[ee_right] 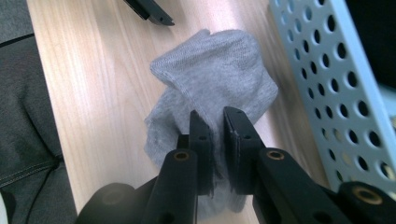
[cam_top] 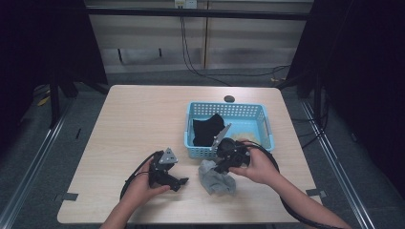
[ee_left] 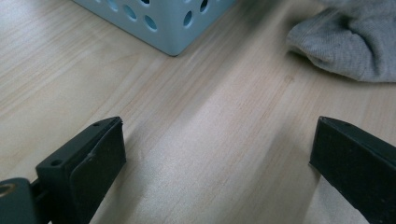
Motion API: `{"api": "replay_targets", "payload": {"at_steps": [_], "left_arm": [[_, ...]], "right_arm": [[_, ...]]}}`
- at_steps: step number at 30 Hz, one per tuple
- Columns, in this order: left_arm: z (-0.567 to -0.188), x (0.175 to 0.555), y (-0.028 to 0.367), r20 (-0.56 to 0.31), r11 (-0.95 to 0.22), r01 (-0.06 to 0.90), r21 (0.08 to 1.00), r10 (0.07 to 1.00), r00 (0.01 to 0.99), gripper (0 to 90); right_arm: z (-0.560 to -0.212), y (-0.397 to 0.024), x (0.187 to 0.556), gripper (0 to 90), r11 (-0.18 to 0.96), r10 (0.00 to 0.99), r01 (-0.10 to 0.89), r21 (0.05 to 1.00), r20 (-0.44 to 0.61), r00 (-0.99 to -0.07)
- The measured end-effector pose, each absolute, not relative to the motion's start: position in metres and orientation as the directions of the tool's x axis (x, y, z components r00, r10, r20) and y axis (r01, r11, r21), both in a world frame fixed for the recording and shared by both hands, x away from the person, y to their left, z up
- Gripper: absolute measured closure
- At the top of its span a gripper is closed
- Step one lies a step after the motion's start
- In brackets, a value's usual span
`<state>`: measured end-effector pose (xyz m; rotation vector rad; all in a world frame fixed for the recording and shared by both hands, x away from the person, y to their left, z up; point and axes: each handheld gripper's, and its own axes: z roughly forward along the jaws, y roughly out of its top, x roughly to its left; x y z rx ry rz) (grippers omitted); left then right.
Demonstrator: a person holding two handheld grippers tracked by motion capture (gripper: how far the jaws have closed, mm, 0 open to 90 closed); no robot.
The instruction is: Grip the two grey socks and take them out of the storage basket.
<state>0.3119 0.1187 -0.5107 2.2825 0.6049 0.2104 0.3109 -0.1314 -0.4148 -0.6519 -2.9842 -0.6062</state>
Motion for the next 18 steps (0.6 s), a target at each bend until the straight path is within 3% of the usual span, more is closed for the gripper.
{"api": "replay_targets", "payload": {"at_steps": [7,18], "left_arm": [[-0.5106,0.3121,0.1188,-0.029,-0.607,0.358,0.710,0.483,0.875,2.7],[-0.5107,0.3119,0.1187,-0.031,-0.605,0.360,0.710,0.484,0.875,2.7]], "right_arm": [[-0.4237,-0.1212,0.3151,81.3,0.850,0.391,0.396,0.346,0.088,-0.916],[-0.4268,-0.1199,0.3150,71.5,0.854,0.398,0.408,0.322,0.100,-0.912]]}}
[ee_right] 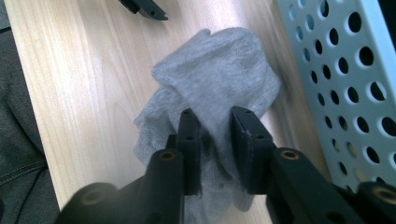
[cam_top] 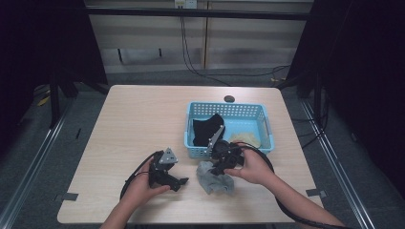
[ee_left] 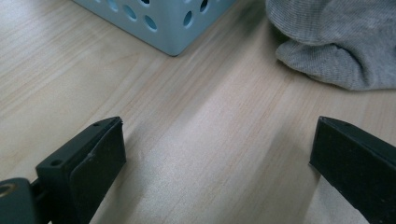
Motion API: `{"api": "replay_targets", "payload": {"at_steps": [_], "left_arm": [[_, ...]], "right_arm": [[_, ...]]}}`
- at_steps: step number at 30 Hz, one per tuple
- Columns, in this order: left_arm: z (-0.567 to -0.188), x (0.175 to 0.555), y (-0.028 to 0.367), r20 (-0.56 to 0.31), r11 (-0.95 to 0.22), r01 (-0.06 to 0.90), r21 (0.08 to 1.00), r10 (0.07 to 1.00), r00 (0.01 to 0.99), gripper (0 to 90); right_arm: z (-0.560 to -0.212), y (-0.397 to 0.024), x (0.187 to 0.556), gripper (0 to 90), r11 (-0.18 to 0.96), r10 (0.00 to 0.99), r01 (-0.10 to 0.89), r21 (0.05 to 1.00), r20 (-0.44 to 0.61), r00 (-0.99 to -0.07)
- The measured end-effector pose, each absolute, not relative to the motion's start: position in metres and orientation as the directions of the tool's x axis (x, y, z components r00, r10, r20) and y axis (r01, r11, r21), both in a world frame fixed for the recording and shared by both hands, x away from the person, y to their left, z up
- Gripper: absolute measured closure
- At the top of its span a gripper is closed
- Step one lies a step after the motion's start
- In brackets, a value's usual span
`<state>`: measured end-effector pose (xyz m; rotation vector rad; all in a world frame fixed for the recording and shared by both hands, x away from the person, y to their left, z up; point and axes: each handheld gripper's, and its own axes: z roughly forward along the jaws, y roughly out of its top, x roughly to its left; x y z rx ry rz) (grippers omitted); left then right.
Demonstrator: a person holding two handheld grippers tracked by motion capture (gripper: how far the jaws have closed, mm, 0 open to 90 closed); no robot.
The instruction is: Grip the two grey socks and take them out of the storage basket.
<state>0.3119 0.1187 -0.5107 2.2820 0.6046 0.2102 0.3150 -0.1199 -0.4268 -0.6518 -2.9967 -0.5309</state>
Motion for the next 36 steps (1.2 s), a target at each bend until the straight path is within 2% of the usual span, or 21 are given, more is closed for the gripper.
{"api": "replay_targets", "payload": {"at_steps": [1,2,3,4,5,6,8,10,15,36], "left_arm": [[-0.511,0.312,0.119,-0.031,-0.605,0.360,0.710,0.484,0.875,2.7],[-0.511,0.312,0.119,-0.031,-0.605,0.360,0.710,0.484,0.875,2.7],[-0.511,0.312,0.119,-0.031,-0.605,0.360,0.710,0.483,0.875,2.7],[-0.511,0.312,0.119,-0.031,-0.605,0.360,0.710,0.483,0.875,2.7],[-0.511,0.312,0.119,-0.031,-0.605,0.360,0.710,0.484,0.875,2.7],[-0.511,0.312,0.119,-0.031,-0.606,0.360,0.710,0.483,0.875,2.7],[-0.511,0.312,0.119,-0.031,-0.605,0.360,0.710,0.483,0.875,2.7],[-0.511,0.312,0.119,-0.031,-0.605,0.360,0.710,0.484,0.875,2.7],[-0.511,0.312,0.119,-0.032,-0.605,0.360,0.710,0.483,0.875,2.7],[-0.511,0.312,0.119,-0.031,-0.605,0.360,0.710,0.484,0.875,2.7]], "right_arm": [[-0.427,-0.121,0.314,66.5,0.850,0.404,0.418,0.320,0.111,-0.908],[-0.427,-0.121,0.314,66.5,0.850,0.404,0.418,0.320,0.111,-0.908],[-0.427,-0.122,0.314,58.9,0.853,0.401,0.416,0.317,0.113,-0.909],[-0.427,-0.122,0.314,58.9,0.853,0.401,0.416,0.317,0.113,-0.909],[-0.425,-0.123,0.313,52.9,0.848,0.409,0.424,0.319,0.115,-0.905],[-0.425,-0.123,0.313,52.9,0.848,0.409,0.424,0.319,0.115,-0.905],[-0.422,-0.125,0.312,45.6,0.835,0.430,0.445,0.325,0.120,-0.895],[-0.419,-0.127,0.310,42.1,0.833,0.429,0.444,0.329,0.121,-0.895],[-0.416,-0.134,0.306,37.3,0.843,0.419,0.428,0.326,0.100,-0.902],[-0.423,-0.168,0.290,32.6,0.845,0.452,0.450,0.288,0.064,-0.890]]}}
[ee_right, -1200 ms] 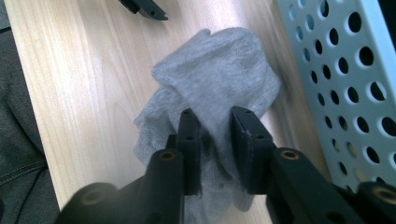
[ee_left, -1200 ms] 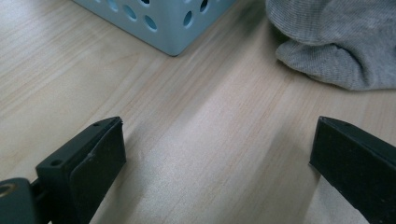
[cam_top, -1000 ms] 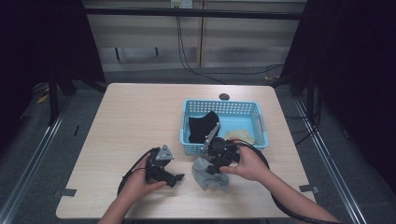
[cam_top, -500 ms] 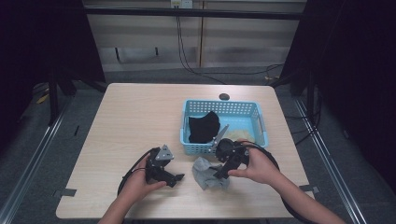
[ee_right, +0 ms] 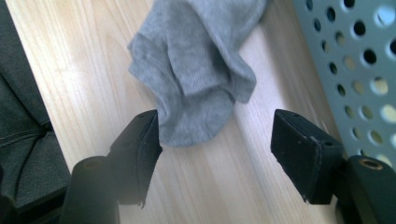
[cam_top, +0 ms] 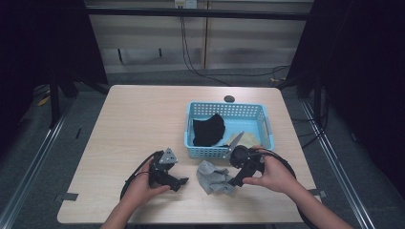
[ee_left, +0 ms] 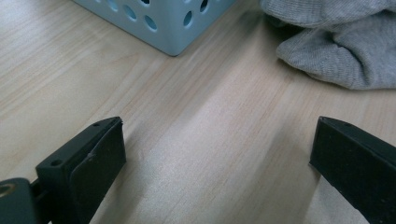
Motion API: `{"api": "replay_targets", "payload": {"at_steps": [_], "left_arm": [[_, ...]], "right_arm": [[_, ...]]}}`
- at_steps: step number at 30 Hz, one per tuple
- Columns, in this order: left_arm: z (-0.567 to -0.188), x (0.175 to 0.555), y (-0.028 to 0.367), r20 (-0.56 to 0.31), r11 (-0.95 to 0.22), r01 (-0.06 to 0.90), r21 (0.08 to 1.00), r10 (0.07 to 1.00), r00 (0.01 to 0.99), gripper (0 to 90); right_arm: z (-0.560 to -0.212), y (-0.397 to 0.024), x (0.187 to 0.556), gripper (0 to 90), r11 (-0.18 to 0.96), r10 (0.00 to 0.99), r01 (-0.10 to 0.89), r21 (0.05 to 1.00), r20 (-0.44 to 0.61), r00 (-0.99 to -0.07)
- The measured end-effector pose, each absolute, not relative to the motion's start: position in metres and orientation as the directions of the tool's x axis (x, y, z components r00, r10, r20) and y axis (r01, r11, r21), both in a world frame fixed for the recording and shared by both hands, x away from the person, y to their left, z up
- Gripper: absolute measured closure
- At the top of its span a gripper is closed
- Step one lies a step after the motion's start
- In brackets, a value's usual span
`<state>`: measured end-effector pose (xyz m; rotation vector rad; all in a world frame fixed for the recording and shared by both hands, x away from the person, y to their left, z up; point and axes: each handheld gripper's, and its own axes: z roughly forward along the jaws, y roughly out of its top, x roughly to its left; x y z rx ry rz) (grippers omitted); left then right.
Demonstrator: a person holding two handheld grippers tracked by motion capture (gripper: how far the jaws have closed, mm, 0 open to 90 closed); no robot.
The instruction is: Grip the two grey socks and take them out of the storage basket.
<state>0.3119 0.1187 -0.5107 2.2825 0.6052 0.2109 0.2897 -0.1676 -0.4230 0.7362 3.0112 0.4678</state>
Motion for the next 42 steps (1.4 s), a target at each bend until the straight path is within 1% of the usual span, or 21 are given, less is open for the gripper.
{"api": "replay_targets", "payload": {"at_steps": [14,17,19,22,28,29,34,37,42], "left_arm": [[-0.511,0.312,0.119,-0.030,-0.607,0.358,0.710,0.482,0.875,2.7],[-0.511,0.312,0.119,-0.031,-0.605,0.360,0.710,0.484,0.875,2.7],[-0.511,0.312,0.119,-0.031,-0.605,0.360,0.710,0.484,0.874,2.7],[-0.511,0.312,0.119,-0.031,-0.605,0.360,0.710,0.484,0.874,2.7],[-0.511,0.312,0.119,-0.031,-0.605,0.360,0.710,0.484,0.875,2.7],[-0.511,0.312,0.119,-0.032,-0.605,0.361,0.710,0.484,0.875,2.7],[-0.511,0.312,0.119,-0.031,-0.605,0.360,0.710,0.484,0.875,2.7],[-0.511,0.312,0.119,-0.031,-0.606,0.360,0.710,0.484,0.875,2.7],[-0.511,0.312,0.119,-0.031,-0.605,0.360,0.710,0.484,0.875,2.7]], "right_arm": [[-0.437,-0.191,0.279,30.9,0.817,0.499,0.492,0.300,0.059,-0.864],[-0.443,-0.199,0.276,30.5,0.797,0.511,0.507,0.329,0.082,-0.856],[-0.445,-0.203,0.275,30.3,0.790,0.522,0.517,0.330,0.082,-0.849],[-0.447,-0.207,0.274,30.0,0.787,0.526,0.516,0.338,0.069,-0.848],[-0.454,-0.217,0.269,29.1,0.768,0.534,0.511,0.385,0.056,-0.844],[-0.456,-0.220,0.268,29.1,0.755,0.543,0.515,0.405,0.053,-0.838],[-0.462,-0.226,0.266,28.9,0.737,0.553,0.518,0.434,0.052,-0.832],[-0.466,-0.228,0.264,28.6,0.732,0.559,0.529,0.429,0.065,-0.827],[-0.470,-0.228,0.262,26.7,0.742,0.549,0.513,0.431,0.047,-0.834]]}}
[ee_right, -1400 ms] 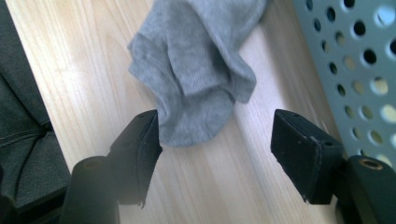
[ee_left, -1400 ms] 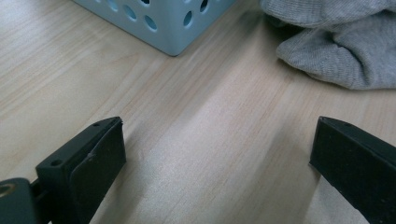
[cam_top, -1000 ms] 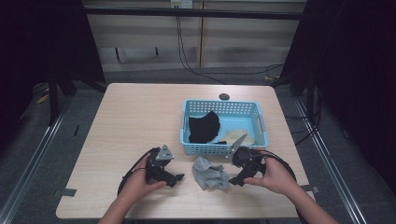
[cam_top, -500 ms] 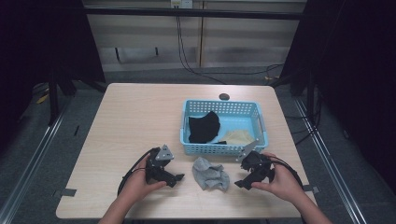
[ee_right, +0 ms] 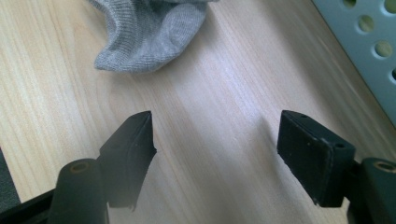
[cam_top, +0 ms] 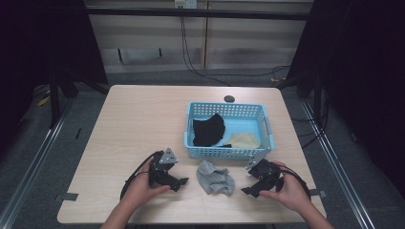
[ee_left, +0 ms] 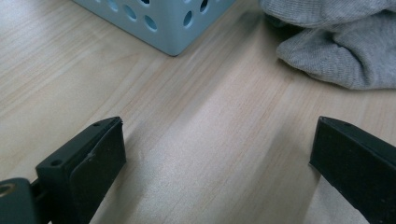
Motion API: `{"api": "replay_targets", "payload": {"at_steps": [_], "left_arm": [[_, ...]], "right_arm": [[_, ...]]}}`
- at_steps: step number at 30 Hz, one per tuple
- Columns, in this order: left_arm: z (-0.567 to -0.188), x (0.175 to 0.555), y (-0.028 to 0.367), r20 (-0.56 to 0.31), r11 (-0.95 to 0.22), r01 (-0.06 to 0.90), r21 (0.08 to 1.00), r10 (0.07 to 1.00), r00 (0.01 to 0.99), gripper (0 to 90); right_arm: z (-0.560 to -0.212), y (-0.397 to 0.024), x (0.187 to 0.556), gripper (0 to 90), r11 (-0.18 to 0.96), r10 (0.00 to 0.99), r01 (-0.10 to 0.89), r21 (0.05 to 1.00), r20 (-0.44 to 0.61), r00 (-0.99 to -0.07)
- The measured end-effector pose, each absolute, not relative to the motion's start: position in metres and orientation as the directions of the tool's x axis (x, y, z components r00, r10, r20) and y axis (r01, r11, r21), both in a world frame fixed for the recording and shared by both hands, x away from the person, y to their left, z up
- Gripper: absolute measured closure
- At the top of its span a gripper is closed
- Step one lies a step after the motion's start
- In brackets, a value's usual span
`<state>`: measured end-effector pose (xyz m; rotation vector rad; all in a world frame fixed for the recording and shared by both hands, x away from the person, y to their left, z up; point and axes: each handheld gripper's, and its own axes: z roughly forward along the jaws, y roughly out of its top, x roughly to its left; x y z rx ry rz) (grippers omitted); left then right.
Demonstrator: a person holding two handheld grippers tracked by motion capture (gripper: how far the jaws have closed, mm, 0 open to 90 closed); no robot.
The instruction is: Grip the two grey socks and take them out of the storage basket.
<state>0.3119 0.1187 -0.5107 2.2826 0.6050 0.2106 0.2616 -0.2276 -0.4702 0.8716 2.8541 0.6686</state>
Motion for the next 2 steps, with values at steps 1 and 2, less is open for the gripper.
{"api": "replay_targets", "payload": {"at_steps": [1,2], "left_arm": [[-0.5107,0.3119,0.1187,-0.032,-0.605,0.360,0.710,0.484,0.874,2.7],[-0.5107,0.3119,0.1187,-0.032,-0.605,0.360,0.710,0.484,0.874,2.7]], "right_arm": [[-0.4700,-0.2260,0.2617,26.4,0.744,0.546,0.509,0.433,0.045,-0.836],[-0.4700,-0.2260,0.2617,26.4,0.744,0.546,0.509,0.433,0.045,-0.836]]}}
